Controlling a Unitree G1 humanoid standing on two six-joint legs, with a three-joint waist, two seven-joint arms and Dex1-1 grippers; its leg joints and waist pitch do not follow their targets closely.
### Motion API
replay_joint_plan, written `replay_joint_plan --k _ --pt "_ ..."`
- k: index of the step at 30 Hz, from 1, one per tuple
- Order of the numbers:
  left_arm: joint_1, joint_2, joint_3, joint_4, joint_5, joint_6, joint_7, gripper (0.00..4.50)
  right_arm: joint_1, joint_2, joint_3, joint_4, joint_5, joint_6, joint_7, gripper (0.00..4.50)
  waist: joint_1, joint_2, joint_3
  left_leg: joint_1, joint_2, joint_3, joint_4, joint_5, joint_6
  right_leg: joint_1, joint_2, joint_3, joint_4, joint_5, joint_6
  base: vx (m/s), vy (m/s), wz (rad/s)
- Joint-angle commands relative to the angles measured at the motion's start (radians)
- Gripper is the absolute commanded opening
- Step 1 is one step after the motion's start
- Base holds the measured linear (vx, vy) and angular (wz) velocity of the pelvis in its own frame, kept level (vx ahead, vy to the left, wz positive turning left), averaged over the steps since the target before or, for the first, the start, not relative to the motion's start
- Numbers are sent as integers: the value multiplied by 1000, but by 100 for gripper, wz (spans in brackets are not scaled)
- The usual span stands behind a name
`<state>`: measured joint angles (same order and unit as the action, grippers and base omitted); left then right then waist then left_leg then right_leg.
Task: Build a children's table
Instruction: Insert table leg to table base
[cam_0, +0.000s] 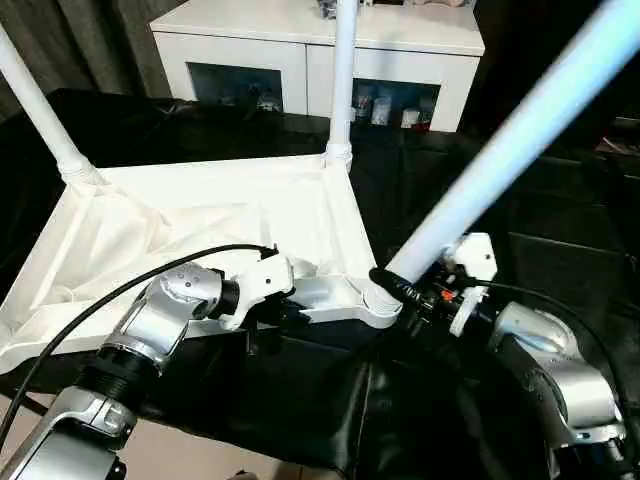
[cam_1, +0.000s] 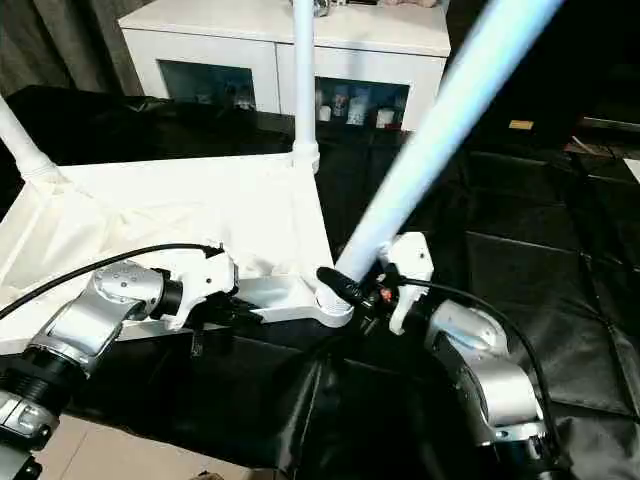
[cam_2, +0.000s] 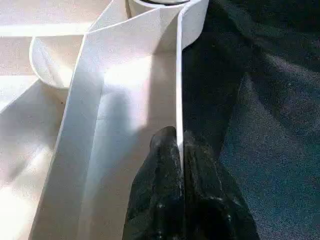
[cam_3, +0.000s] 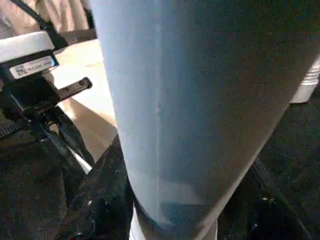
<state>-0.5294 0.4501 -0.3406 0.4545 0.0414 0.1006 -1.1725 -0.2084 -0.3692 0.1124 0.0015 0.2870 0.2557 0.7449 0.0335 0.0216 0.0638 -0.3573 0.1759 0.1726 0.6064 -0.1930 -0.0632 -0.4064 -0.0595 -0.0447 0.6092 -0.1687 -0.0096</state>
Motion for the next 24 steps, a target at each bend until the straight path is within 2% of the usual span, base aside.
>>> replay_joint_plan --k 1,4,5,7,8,10,13,16,20,24 --pt "-33 5 46 -23 -23 -20 31 0 2 -27 60 57 -47 92 37 184 0 -9 -67 0 42 -16 -76 -243 34 50 -71 44 -84 -336 -196 0 0 0" --pt "-29 8 44 -28 -22 -19 30 0 -27 -33 74 64 -45 117 56 184 -1 -8 -67 1 42 -16 -75 -240 36 50 -73 45 -84 -344 -196 0 0 0" --pt "-28 8 44 -31 -22 -17 29 0 -39 -36 78 68 -42 128 63 184 -1 -12 -67 1 42 -15 -75 -239 35 50 -72 45 -85 -346 -194 0 0 0" --pt "-24 10 44 -40 -24 -11 27 0 -86 -52 95 86 -32 181 90 184 -1 -13 -68 0 42 -15 -75 -230 36 51 -72 45 -83 -338 -196 0 0 0" --pt "-23 11 45 -42 -24 -10 26 0 -99 -56 99 93 -28 198 98 184 -3 -12 -69 0 42 -17 -75 -223 37 53 -72 44 -79 -327 -203 0 0 0" --pt "-23 11 45 -43 -25 -9 25 0 -107 -59 101 97 -25 209 102 184 -1 -9 -67 4 42 -14 -73 -229 36 48 -73 45 -83 -333 -204 0 0 0" --pt "-22 15 44 -47 -26 -5 20 0 -152 -75 118 135 -31 257 126 184 0 -11 -70 1 43 -15 -73 -218 33 52 -72 45 -79 -307 -207 0 0 0" --pt "-21 17 42 -47 -25 -4 20 0 -173 -78 132 176 -61 260 132 184 -1 -11 -68 1 42 -14 -72 -226 32 51 -74 45 -81 -324 -209 0 0 0" --pt "-20 19 42 -46 -23 -4 23 0 -169 -76 134 179 -65 256 132 184 -1 -15 -69 1 43 -16 -74 -233 25 51 -73 44 -82 -341 -195 0 0 0" --pt "-22 21 51 -24 -14 0 50 0 -153 -73 140 179 -78 251 112 184 -1 -12 -69 3 43 -15 -74 -239 23 49 -73 45 -83 -339 -196 0 0 0"
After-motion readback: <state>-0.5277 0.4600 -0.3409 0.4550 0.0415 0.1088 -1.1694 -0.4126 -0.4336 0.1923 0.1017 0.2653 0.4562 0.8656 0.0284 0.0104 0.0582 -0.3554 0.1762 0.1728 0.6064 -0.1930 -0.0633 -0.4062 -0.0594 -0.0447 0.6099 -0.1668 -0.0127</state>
